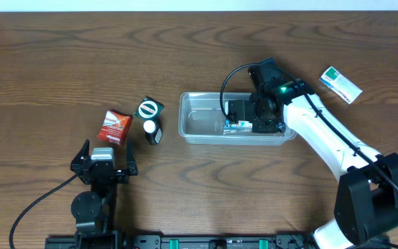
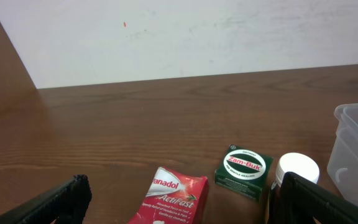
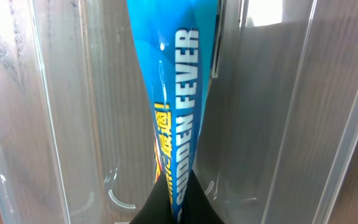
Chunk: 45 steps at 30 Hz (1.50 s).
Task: Pack container
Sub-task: 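Lift blue box with right gripper and carry over container, then lower blue box into container and open right gripper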
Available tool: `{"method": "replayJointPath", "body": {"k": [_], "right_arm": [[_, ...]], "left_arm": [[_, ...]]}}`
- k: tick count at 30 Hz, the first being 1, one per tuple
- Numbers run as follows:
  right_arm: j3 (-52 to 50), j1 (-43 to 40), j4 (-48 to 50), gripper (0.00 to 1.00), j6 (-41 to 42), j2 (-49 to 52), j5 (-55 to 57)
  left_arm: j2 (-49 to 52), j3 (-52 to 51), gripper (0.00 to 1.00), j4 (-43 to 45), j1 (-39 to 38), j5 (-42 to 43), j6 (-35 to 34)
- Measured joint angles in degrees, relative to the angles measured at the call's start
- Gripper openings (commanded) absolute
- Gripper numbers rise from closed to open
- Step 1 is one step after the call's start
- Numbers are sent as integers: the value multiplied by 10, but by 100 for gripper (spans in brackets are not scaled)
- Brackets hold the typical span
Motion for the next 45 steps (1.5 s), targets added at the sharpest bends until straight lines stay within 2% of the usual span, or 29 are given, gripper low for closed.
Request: {"method": "replayJointPath", "body": {"k": [6, 24, 32, 41, 44, 45], "right_arm": [[0, 0, 0, 6, 0, 0, -3], [0, 5, -1, 27, 40, -2, -4], [0, 15, -23, 38, 99, -77, -7], [0, 25, -43, 36, 164, -110, -54], [0, 28, -43, 34, 185, -110, -108], [0, 28, -44, 30, 188, -110, -121]], "left_arm": [[0, 0, 98, 0, 0, 0, 0], [0, 0, 98, 0, 0, 0, 0], [0, 0, 98, 0, 0, 0, 0], [0, 0, 98, 0, 0, 0, 0], [0, 0, 98, 0, 0, 0, 0], [0, 0, 98, 0, 0, 0, 0]]}}
